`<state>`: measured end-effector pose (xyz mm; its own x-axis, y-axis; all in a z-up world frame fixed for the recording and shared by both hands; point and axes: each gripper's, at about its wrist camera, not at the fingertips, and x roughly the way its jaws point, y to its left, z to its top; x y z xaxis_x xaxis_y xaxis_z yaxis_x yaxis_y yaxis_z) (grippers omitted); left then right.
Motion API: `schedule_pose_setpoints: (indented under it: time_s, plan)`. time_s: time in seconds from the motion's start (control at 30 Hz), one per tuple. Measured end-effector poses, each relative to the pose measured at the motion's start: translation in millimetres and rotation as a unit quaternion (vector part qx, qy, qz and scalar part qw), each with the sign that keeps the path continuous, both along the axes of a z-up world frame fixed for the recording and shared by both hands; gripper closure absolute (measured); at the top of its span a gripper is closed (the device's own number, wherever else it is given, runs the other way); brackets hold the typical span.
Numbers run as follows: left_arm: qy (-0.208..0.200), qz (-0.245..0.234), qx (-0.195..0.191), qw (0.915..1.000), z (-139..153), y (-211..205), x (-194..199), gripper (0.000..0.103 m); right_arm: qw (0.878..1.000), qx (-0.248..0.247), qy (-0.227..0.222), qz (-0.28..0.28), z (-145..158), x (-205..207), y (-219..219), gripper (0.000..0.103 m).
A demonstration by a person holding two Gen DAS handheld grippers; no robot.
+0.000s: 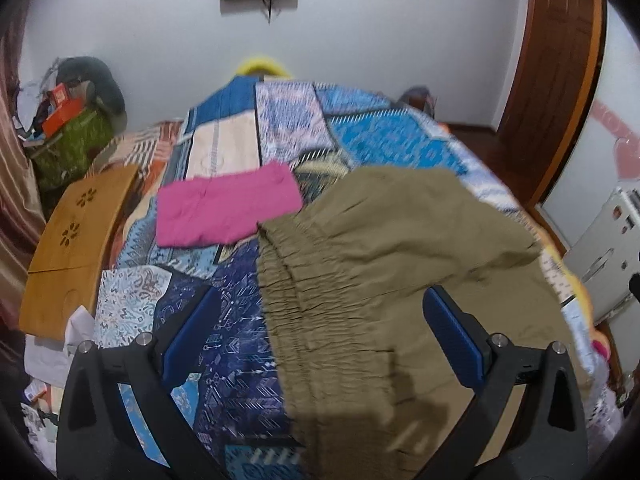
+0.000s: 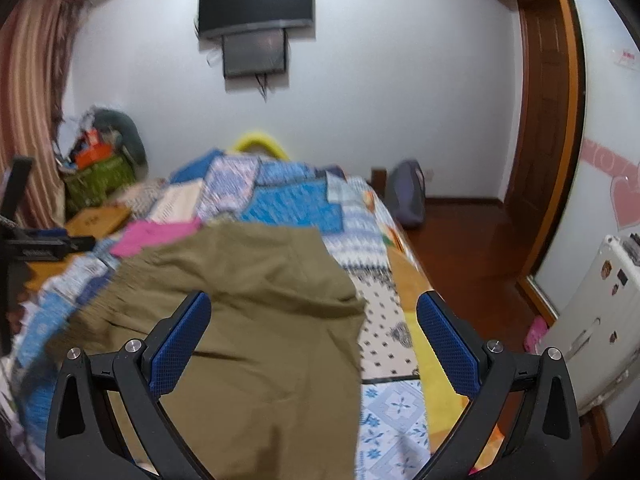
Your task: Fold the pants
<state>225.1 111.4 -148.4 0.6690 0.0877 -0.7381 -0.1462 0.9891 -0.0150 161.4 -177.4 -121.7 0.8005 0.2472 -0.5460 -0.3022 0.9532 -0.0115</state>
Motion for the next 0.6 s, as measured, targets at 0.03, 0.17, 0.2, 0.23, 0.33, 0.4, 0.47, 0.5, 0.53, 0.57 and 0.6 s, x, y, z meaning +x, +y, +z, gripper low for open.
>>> schedule_pose_setpoints:
  time_s: [0.03, 0.17, 0.2, 0.23, 0.33, 0.4, 0.47, 0.5, 0.53, 0.57, 0.6]
  plan:
    - [0.009, -0.001, 0.003, 1.0, -6, 3, 5, 0.001, 1.0, -0.003, 0.009, 0.0, -5, 6, -1, 0.001]
    - [0.063, -0.013, -0.01, 0.9979, -32, 13, 24, 0.014, 0.998, -0.012, 0.056, -0.002, -32, 37, -8, 0.001]
    - [0.078, -0.016, -0.022, 0.9966, -40, 16, 29, 0.018, 0.998, -0.015, 0.067, -0.001, -38, 43, -9, 0.003]
    - [0.091, -0.017, -0.035, 0.9951, -46, 18, 33, 0.02, 0.997, -0.017, 0.074, -0.001, -42, 48, -10, 0.005]
    - [0.124, -0.023, -0.073, 0.9894, -65, 25, 44, 0.031, 0.993, -0.029, 0.114, 0.007, -61, 66, -9, 0.027]
    - [0.129, -0.027, -0.085, 0.9876, -72, 25, 47, 0.032, 0.989, -0.038, 0.139, 0.018, -73, 75, -9, 0.032]
    - [0.122, -0.027, -0.09, 0.988, -74, 25, 47, 0.032, 0.986, -0.041, 0.16, 0.026, -82, 81, -10, 0.035]
    - [0.121, -0.025, -0.091, 0.9882, -75, 25, 48, 0.032, 0.984, -0.041, 0.17, 0.031, -87, 85, -10, 0.038]
    - [0.121, -0.024, -0.09, 0.9883, -77, 25, 49, 0.032, 0.981, -0.045, 0.188, 0.031, -93, 90, -10, 0.044]
    - [0.12, -0.024, -0.084, 0.989, -78, 23, 50, 0.032, 0.978, -0.045, 0.202, 0.029, -98, 94, -10, 0.049]
    - [0.118, -0.025, -0.077, 0.9897, -78, 20, 51, 0.032, 0.976, -0.038, 0.21, 0.033, -103, 97, -9, 0.059]
